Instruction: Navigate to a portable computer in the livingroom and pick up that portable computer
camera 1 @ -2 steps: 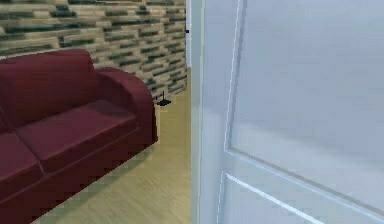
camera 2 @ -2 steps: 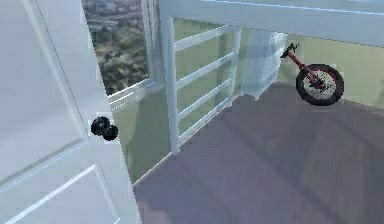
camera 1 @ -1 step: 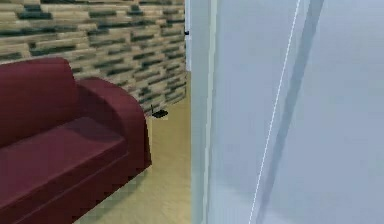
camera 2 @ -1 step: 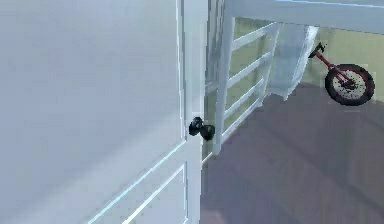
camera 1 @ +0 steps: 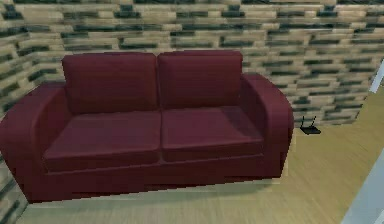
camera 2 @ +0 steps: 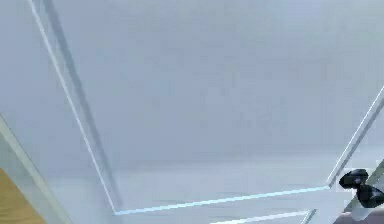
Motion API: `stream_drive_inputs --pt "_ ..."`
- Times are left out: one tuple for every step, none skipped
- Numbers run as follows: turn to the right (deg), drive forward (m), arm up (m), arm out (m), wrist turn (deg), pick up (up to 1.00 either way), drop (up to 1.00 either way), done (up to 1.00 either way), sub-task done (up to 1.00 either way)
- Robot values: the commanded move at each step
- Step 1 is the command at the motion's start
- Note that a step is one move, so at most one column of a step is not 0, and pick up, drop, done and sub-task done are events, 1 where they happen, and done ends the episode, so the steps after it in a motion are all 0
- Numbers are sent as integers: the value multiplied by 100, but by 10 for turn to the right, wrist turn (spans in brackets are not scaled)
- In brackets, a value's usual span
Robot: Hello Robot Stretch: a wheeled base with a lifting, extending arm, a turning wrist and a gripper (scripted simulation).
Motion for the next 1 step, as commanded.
stream_drive_inputs --pt "0 30 0 0 0 0 0 0 0"
